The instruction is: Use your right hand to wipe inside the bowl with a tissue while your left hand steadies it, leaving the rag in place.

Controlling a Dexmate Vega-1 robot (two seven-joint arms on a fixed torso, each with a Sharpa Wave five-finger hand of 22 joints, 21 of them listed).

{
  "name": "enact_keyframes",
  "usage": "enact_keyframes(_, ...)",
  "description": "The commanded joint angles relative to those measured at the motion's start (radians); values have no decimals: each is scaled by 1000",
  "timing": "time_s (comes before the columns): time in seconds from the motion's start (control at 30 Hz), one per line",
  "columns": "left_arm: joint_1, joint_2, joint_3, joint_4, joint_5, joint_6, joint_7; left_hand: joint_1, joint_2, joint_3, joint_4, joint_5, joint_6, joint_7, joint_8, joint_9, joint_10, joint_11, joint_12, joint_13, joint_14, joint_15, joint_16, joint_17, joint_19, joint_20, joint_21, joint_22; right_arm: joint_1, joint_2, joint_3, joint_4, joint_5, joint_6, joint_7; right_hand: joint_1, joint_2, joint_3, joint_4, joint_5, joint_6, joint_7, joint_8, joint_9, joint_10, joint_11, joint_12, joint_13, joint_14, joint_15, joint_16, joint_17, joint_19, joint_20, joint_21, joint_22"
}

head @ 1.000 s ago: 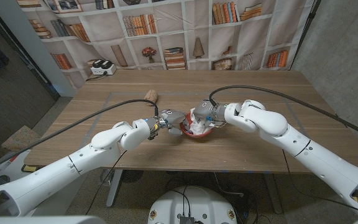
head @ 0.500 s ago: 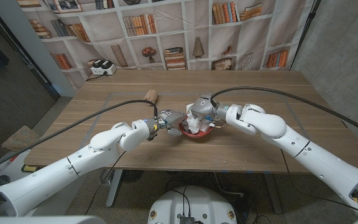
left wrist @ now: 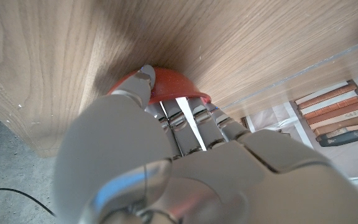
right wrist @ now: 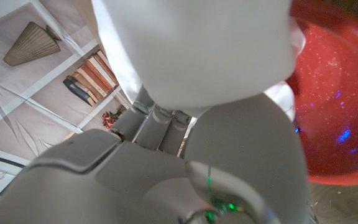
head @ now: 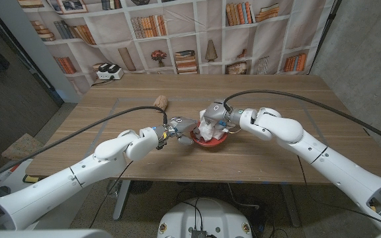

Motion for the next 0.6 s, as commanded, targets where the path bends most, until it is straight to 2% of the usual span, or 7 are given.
enact_keyframes(0.03, 0, 6, -1, 9, 4, -12, 12, -4, 3, 10, -2, -2, 26, 25, 36, 41, 11, -2, -1, 3, -4, -148, 6, 0, -6, -81, 3, 3, 10, -13, 10, -42, 95, -4, 179, 9, 9, 10, 1, 8, 28, -12, 11, 6, 99, -62, 13, 9, 8, 0, 0, 1, -6, -145, 2, 0)
enact_keyframes(0.2, -1, 9, -1, 14, 4, -24, 21, -6, 2, 12, -3, -2, 28, 23, 37, 40, 10, -2, -2, 3, -4, -148, 7, 0, -7, -81, 3, 3, 0, -24, 17, -80, 106, -27, 216, 9, 8, 13, 0, 7, 33, -11, 13, 6, 103, -64, 15, 11, 7, 1, -1, 1, -6, -145, 1, -2)
enact_keyframes(0.33, 1, 13, -3, 18, 3, -34, 31, -7, 1, 14, -3, -2, 26, 22, 38, 40, 9, -2, -2, 3, -4, -148, 7, 0, -8, -80, 3, 3, -2, -23, 21, -103, 136, -50, 277, 7, 7, 15, 1, 7, 33, -11, 14, 6, 107, -65, 16, 12, 9, 1, -2, 1, -4, -144, 1, -3)
enact_keyframes(0.37, 2, 14, -3, 20, 2, -38, 36, -7, 1, 14, -3, -2, 26, 23, 39, 40, 9, -2, -2, 3, -4, -148, 7, 0, -7, -81, 3, 3, 8, -10, 26, -95, 184, -63, 336, 7, 8, 15, 1, 6, 33, -11, 14, 6, 108, -66, 16, 13, 9, 1, -2, 1, -4, -144, 0, -4)
enact_keyframes(0.4, 1, 14, -4, 22, -1, -42, 37, -7, 0, 15, -3, -2, 27, 24, 39, 39, 9, -2, -2, 3, -5, -148, 6, 0, -7, -80, 3, 3, 11, -9, 26, -92, 200, -68, 348, 6, 7, 16, 1, 6, 33, -11, 14, 6, 109, -66, 17, 13, 9, 1, -2, 1, -5, -144, 0, -4)
enact_keyframes(0.6, -15, 12, 1, 34, -2, -62, 32, -8, 0, 18, -4, -2, 27, 24, 40, 38, 10, -2, -1, 3, -6, -148, 6, 0, -8, -81, 3, 3, 9, -24, 12, -103, 179, -83, 320, 2, 5, 18, 2, 5, 33, -11, 14, 5, 109, -67, 17, 15, 5, 1, -5, 0, -4, -144, -1, -6)
